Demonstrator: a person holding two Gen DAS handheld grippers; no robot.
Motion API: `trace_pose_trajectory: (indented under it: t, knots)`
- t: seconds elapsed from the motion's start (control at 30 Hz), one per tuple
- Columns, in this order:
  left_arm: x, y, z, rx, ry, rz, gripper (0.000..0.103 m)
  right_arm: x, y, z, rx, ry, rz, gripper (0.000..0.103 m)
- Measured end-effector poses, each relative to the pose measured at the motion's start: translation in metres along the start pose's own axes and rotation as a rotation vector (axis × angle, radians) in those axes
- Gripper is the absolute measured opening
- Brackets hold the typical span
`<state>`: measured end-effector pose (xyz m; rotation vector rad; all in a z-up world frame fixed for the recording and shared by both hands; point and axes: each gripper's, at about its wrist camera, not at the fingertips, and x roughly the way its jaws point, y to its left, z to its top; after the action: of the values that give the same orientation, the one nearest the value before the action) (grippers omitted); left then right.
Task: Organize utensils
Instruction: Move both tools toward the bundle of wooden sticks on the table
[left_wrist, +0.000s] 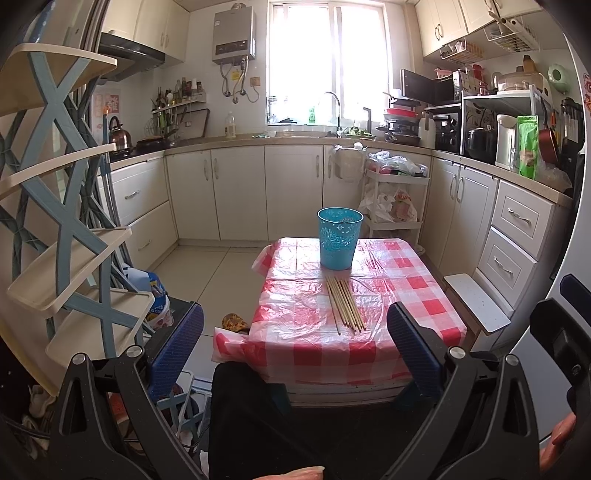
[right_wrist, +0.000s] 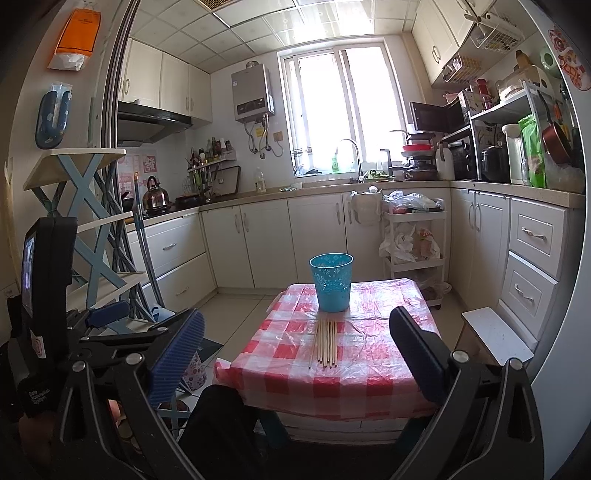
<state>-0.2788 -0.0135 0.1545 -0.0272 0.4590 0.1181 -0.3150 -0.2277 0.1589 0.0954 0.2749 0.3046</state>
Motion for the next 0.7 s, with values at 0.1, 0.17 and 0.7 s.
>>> trace_pose_trajectory:
  t: [0.1, 0.17, 0.7]
  knots:
    - [0.01, 0.004, 0.002, -0.004, 0.013, -0.024, 0.095, 0.009, 0.0, 0.001, -0.013, 0.015, -0.007, 0.096]
    - [0.022, 0.007, 0.003, -0.009, 0.038, -0.056, 0.095, 0.021, -0.002, 0.001, -0.011, 0.037, -0.008, 0.096]
    - [0.124, -0.002, 0.0, 0.001, 0.191, -0.079, 0.095, 0.111, -0.032, -0.015, 0.049, 0.201, -0.023, 0.096]
